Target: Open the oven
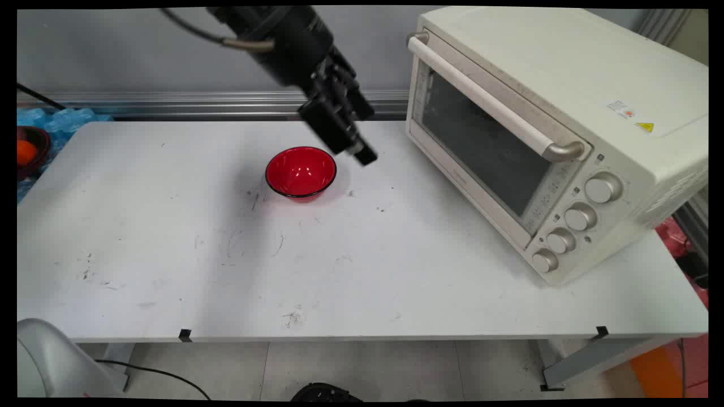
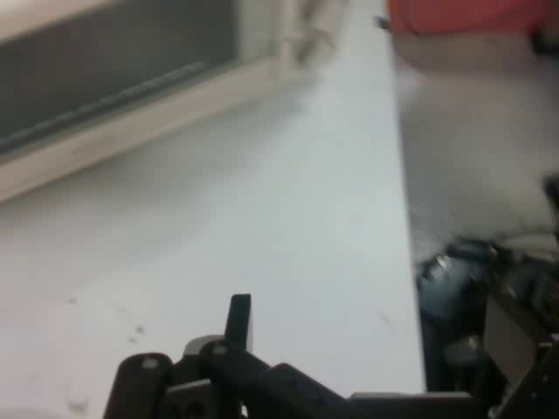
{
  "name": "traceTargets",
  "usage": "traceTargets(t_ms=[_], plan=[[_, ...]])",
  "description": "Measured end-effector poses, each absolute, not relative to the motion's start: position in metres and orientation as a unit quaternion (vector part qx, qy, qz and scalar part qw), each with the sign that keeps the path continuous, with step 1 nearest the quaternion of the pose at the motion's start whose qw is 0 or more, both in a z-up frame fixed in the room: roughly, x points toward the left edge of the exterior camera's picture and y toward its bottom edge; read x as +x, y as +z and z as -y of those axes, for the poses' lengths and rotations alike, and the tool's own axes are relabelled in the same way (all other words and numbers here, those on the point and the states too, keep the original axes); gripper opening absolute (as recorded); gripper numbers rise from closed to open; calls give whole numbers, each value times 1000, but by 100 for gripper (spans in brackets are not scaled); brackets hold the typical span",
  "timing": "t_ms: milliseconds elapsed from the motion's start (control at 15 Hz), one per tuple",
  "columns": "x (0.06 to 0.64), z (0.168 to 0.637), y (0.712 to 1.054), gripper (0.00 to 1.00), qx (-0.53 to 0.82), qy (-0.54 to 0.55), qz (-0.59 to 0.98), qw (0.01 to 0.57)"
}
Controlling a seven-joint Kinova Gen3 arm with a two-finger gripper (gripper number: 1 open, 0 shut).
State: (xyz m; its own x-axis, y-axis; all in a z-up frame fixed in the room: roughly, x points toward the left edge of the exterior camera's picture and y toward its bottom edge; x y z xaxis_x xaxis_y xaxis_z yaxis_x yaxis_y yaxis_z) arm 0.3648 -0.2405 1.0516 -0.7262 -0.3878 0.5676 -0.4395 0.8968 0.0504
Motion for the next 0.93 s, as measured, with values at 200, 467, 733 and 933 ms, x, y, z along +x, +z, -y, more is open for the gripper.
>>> traceTargets(t_ms=[200,467,733,933], plan=[[359,258,1055,100,277,68,908,307],[350,276,1058,100,324,93,886,317],[339,296,1058,100,374,121,860,325],[330,312,1059,100,400,139,844,330]])
